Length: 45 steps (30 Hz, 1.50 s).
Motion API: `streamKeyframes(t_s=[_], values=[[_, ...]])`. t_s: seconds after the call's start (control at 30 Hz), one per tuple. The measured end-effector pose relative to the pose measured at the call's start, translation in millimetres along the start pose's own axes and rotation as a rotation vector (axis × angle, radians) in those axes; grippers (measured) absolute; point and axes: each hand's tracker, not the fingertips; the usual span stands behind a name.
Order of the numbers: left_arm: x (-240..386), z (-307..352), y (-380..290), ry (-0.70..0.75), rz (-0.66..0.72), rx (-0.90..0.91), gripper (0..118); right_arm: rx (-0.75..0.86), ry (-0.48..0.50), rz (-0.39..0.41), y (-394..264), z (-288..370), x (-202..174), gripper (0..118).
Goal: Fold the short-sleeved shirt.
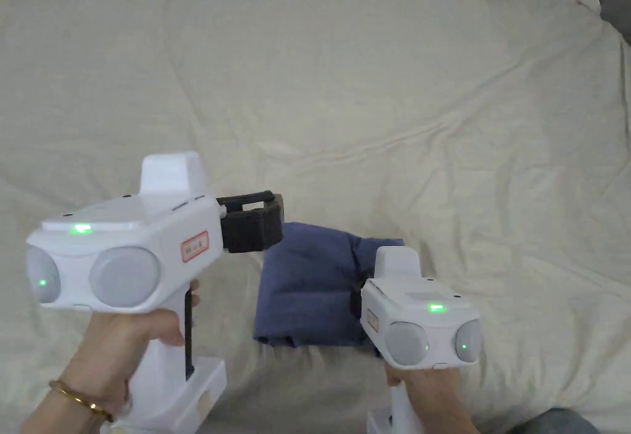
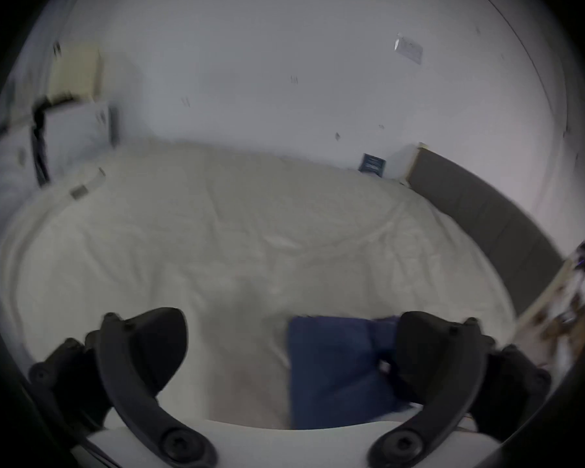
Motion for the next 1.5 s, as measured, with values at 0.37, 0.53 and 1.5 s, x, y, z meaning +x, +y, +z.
streamKeyframes(t_s=[0.37, 0.53, 1.5], values=[[-100.7, -110.5, -28.7, -0.535, 0.543, -0.477, 118, -0.033, 0.054, -0.034, 4.2, -2.1, 11.0, 1], [-95.7, -148.9, -51.5, -0.622, 0.644, -0.548, 118, -0.042, 0.092, -0.071, 5.5, -2.0, 18.3, 1], [-121.4, -84.0, 56.1, -0.035, 0.171, -0.718, 18, 0.194, 0.14, -0.128, 59.1, 106.3, 58.8, 1]])
